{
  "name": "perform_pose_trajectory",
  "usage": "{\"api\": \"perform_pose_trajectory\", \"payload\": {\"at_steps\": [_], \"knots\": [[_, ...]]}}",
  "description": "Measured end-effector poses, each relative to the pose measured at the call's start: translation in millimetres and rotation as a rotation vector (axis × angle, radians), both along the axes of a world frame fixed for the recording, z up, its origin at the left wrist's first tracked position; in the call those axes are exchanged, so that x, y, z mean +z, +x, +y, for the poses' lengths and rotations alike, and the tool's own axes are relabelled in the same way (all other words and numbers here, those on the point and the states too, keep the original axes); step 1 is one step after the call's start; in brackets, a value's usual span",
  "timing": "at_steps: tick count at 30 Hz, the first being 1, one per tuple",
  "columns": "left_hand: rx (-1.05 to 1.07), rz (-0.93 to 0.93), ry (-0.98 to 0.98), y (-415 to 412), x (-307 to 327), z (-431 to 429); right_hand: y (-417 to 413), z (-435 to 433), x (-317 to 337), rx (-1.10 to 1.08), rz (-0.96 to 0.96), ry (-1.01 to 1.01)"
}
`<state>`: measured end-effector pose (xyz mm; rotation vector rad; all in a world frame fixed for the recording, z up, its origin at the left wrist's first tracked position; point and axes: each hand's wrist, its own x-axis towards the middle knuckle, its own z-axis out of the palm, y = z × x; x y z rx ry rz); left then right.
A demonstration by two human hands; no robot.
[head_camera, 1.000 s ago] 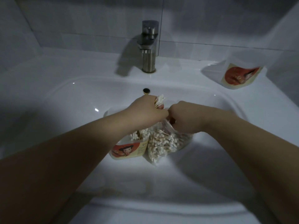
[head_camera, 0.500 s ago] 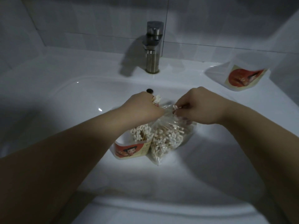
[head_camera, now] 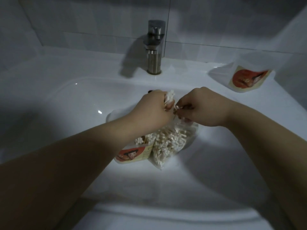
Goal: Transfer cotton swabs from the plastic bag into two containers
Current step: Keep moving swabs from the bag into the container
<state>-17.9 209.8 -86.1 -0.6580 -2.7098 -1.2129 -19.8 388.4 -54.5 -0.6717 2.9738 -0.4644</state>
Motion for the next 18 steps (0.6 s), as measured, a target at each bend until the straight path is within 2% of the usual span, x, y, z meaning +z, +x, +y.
{"api": "perform_pose_trajectory", "payload": {"at_steps": [6,13,18], "knots": [[-0.007,-0.123,-0.081,-1.6,-5.1,-2.5,-3.8,5.9,-2.5,-0.056,-0.034,-0.059],[0.043,-0.025,-0.064,-3.5,-8.4,-3.4,-2.2,3.6,-3.1,-0.091,-0.148,-0.275],[0.051,0.017,-0.126,-7.0,-8.1,-6.3,-3.7,5.0,-4.4,-0.166,-0.183,-0.324]]}}
